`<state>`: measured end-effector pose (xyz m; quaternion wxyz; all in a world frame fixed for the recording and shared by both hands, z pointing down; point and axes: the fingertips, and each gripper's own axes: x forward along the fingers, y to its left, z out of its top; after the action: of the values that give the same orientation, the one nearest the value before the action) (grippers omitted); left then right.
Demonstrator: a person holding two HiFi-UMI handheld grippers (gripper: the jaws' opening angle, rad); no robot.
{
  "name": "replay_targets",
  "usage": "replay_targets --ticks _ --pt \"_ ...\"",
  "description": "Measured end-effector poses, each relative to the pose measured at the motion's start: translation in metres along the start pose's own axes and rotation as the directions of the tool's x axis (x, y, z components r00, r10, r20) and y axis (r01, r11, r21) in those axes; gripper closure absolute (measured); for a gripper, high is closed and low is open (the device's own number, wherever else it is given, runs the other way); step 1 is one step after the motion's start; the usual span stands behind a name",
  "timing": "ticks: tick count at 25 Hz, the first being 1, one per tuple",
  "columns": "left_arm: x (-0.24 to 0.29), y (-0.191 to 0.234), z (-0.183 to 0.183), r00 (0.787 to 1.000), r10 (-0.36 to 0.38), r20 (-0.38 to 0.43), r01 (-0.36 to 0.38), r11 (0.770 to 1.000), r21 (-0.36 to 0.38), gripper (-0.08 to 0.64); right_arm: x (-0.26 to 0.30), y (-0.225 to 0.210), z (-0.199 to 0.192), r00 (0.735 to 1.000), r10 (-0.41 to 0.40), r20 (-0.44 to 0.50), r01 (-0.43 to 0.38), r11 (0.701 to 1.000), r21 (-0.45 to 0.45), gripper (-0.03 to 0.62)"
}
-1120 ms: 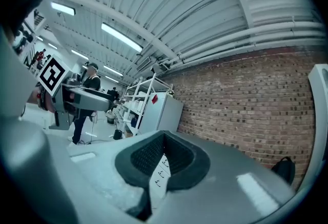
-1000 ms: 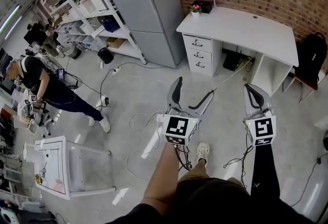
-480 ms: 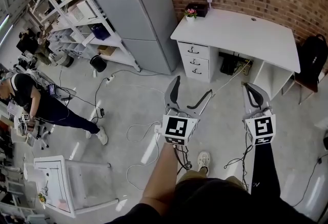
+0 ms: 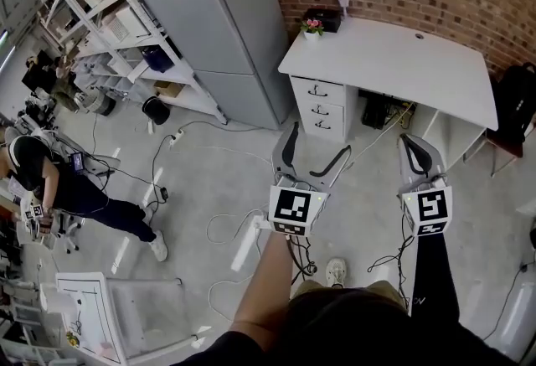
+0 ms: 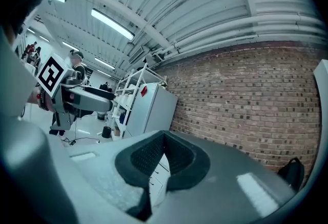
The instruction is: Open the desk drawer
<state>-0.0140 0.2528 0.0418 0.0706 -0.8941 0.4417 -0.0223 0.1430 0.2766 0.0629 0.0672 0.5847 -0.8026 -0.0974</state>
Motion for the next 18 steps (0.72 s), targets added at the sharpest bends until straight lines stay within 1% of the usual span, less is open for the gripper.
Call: replay_targets --ticks 8,18 --pt "0.029 0.020 -0.007 1.000 -0.014 -0.016 0.014 1.000 0.006 0.110 0.034 -0.011 -0.004 1.000 -0.011 0.004 0.011 1.000 0.021 0.594" --pt "0.046 0.039 -0.024 0.999 -0.027 -0.046 0.027 1.000 0.001 0.110 0.066 -0.011 -0.013 1.000 -0.009 0.004 0.009 0.999 0.041 0.592"
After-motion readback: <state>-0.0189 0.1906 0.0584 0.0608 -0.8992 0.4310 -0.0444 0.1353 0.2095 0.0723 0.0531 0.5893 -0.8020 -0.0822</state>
